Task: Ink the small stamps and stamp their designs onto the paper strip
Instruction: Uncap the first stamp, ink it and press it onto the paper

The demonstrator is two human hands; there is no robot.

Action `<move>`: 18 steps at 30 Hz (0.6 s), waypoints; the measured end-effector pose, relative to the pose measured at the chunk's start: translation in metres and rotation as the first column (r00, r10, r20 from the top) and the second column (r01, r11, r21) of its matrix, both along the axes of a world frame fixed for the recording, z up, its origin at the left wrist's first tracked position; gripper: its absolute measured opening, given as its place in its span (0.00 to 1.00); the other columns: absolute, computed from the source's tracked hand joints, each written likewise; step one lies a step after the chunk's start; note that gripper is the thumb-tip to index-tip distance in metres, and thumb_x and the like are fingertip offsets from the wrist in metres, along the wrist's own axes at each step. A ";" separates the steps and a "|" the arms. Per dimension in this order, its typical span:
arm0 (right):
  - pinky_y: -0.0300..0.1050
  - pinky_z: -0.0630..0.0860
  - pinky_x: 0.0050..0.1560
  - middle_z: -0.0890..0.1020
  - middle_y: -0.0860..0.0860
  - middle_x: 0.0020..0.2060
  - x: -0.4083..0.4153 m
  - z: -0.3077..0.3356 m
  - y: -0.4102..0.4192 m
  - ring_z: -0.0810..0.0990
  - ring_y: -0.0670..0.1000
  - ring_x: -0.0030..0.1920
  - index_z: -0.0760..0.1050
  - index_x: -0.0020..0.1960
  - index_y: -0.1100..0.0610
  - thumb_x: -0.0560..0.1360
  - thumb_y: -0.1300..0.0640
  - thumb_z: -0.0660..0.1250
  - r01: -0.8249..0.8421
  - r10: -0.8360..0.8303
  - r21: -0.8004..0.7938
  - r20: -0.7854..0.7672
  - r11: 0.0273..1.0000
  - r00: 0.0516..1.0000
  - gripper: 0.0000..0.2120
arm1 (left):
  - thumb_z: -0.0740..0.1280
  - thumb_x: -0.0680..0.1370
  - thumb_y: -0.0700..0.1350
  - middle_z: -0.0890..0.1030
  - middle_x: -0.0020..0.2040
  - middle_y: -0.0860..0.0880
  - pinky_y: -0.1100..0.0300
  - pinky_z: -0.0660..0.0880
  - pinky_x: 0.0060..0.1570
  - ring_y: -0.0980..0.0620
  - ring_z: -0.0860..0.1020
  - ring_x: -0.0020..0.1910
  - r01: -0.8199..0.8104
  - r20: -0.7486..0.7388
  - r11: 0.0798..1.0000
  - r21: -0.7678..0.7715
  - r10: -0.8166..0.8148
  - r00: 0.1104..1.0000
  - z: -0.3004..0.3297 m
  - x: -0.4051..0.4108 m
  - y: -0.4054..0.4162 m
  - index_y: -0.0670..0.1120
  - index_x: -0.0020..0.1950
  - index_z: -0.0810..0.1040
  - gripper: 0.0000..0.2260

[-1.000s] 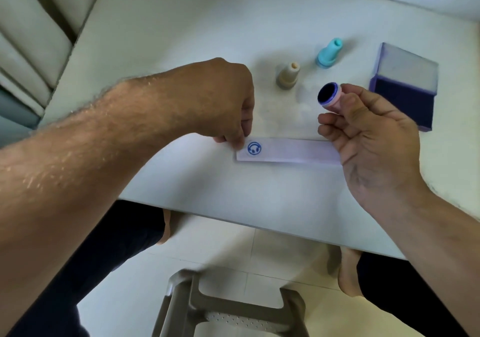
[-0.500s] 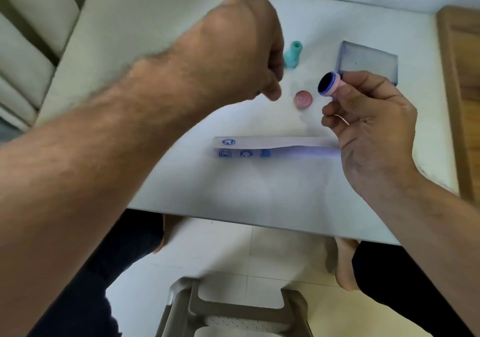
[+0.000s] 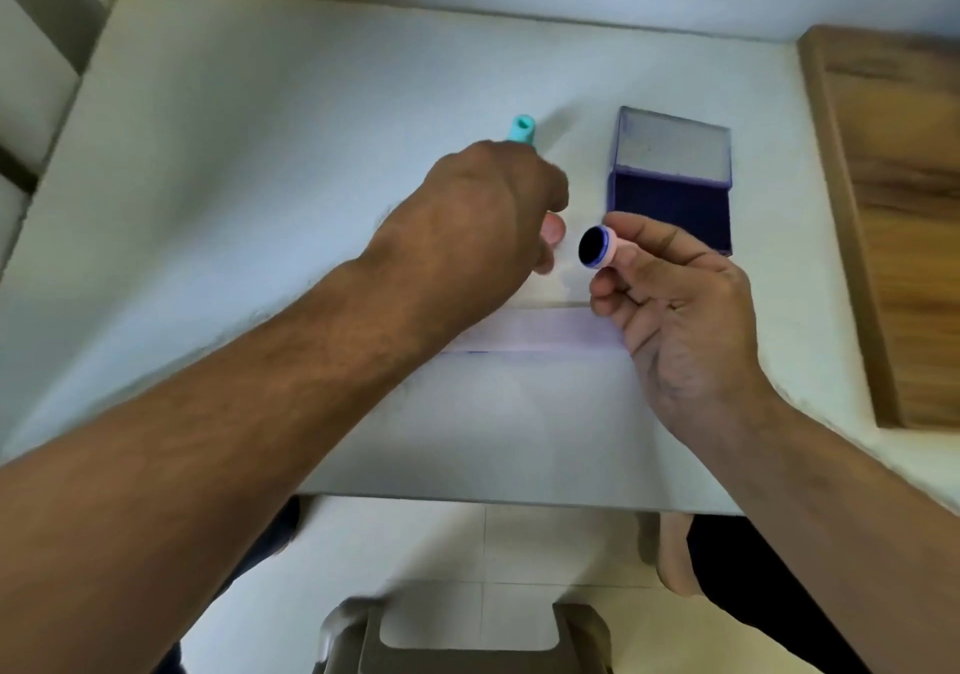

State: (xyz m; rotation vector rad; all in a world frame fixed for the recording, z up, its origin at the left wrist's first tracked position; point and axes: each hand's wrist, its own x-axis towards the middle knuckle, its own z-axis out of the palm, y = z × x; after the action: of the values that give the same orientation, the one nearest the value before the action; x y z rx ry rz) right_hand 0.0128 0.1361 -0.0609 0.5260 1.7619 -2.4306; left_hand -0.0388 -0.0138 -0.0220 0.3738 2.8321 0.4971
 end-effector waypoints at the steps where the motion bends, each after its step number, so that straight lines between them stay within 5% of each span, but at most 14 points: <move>1: 0.42 0.78 0.37 0.83 0.55 0.35 0.000 0.000 0.000 0.77 0.51 0.33 0.80 0.51 0.63 0.75 0.70 0.63 -0.002 0.002 -0.007 0.006 1.000 1.000 0.09 | 0.69 0.77 0.49 0.79 0.58 0.47 0.59 0.70 0.48 0.47 0.78 0.54 0.015 -0.022 1.000 -0.005 -0.015 1.000 -0.004 0.003 0.000 0.48 0.62 0.78 0.15; 8: 0.43 0.78 0.36 0.84 0.55 0.36 -0.002 0.000 0.004 0.78 0.51 0.33 0.81 0.50 0.61 0.77 0.68 0.62 -0.011 0.012 -0.041 0.008 0.999 1.000 0.10 | 0.70 0.76 0.44 0.77 0.61 0.47 0.54 0.71 0.55 0.46 0.74 0.58 0.135 -0.241 0.989 -0.066 -0.147 0.959 -0.030 0.011 0.005 0.49 0.64 0.77 0.16; 18: 0.43 0.78 0.35 0.84 0.54 0.39 -0.005 0.002 0.001 0.78 0.51 0.31 0.80 0.51 0.60 0.77 0.66 0.64 0.016 -0.016 -0.016 0.037 1.000 0.999 0.08 | 0.69 0.77 0.40 0.77 0.55 0.48 0.62 0.66 0.42 0.49 0.77 0.50 0.103 -0.184 0.994 -0.022 -0.105 0.977 -0.029 0.011 0.008 0.50 0.64 0.76 0.16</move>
State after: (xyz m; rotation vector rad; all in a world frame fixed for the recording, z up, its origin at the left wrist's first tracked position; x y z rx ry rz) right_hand 0.0082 0.1375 -0.0587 0.5821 1.7283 -2.4275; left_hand -0.0273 -0.0059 -0.0506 0.5912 2.9713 0.4445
